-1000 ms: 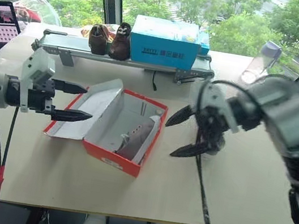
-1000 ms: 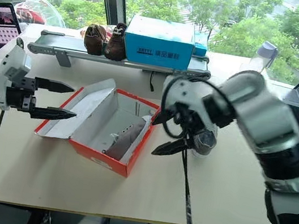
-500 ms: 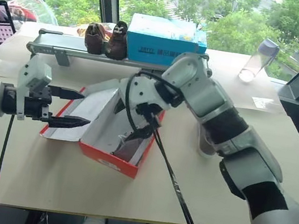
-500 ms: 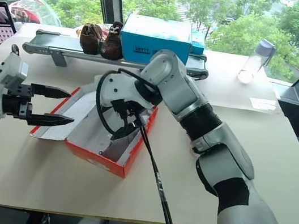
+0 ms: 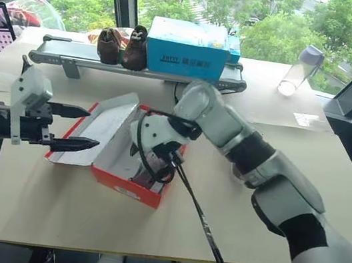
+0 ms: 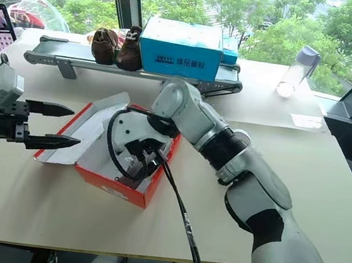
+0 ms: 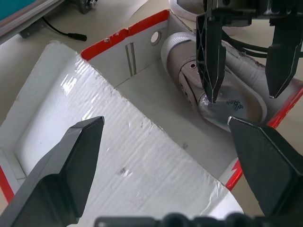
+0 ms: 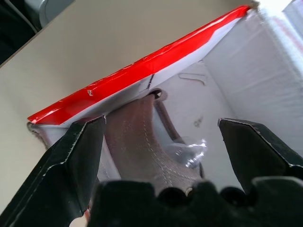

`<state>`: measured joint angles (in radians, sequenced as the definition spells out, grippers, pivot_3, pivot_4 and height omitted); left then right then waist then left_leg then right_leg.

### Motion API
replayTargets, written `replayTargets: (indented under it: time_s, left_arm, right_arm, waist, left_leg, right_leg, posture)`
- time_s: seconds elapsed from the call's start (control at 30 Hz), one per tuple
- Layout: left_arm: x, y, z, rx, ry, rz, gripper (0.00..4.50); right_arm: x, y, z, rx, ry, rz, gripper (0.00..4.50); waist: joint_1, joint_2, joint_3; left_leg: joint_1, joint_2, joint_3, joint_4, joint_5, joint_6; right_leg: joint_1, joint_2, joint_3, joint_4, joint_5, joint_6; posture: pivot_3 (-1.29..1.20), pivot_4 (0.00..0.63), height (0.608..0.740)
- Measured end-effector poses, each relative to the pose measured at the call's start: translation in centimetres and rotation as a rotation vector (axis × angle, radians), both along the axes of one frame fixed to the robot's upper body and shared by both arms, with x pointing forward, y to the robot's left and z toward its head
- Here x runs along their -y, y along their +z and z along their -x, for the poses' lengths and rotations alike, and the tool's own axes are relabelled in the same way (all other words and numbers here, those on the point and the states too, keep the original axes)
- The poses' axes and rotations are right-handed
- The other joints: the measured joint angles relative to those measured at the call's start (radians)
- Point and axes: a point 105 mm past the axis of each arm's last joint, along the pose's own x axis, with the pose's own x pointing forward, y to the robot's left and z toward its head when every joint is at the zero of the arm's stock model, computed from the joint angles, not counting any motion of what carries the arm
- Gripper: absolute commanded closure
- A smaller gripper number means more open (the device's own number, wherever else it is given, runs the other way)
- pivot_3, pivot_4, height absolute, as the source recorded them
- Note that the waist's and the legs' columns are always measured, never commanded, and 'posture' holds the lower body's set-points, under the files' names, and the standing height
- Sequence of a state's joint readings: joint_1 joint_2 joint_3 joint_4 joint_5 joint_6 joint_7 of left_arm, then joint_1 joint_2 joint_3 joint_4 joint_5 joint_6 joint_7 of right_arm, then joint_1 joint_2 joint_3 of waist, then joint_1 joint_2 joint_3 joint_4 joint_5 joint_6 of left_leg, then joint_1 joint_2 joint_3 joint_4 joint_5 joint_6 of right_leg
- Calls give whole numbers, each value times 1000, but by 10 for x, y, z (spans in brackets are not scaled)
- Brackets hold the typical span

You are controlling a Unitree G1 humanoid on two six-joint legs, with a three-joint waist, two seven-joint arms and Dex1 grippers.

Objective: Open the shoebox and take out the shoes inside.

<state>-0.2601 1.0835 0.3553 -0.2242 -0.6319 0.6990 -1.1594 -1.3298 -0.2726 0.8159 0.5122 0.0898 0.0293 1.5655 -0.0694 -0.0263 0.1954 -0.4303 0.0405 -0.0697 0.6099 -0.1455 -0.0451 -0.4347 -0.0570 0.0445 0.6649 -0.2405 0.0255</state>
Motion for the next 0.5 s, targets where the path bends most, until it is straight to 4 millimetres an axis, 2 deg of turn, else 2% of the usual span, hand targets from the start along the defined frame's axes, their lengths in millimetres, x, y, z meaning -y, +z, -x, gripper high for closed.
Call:
replayTargets:
  time_s: [0.07,0.17,0.23,0.27,0.5]
  left_arm:
    - [-2,1,2,8,8,-3,0]
    - [-2,2,5,15,12,-10,0]
    - [-2,4,7,22,13,-9,0]
    - [-2,4,8,24,13,-7,0]
    - [-2,4,9,17,23,-2,0]
  right_arm:
    - [0,-8,2,-10,10,20,20]
    - [0,-15,4,-11,30,40,692]
    - [-1,-20,5,-11,40,53,1472]
    - [-1,-23,6,-15,47,66,1690]
    - [-1,-28,5,-21,52,76,4186]
  waist:
    - [0,0,0]
    - [1,0,0]
    - [1,0,0]
    - [1,0,0]
    - [2,0,0]
  left_leg:
    - [0,0,0,0,0,0]
    - [0,0,0,0,0,0]
    - [0,0,0,0,0,0]
    - [0,0,0,0,0,0]
    - [1,1,0,0,0,0]
  right_leg:
    - [0,0,0,0,0,0]
    - [0,0,0,0,0,0]
    - [0,0,0,0,0,0]
    - [0,0,0,0,0,0]
    - [1,1,0,0,0,1]
  posture:
    - [0,150,740]
    - [0,150,740]
    - [0,150,740]
    - [0,150,740]
    - [0,150,740]
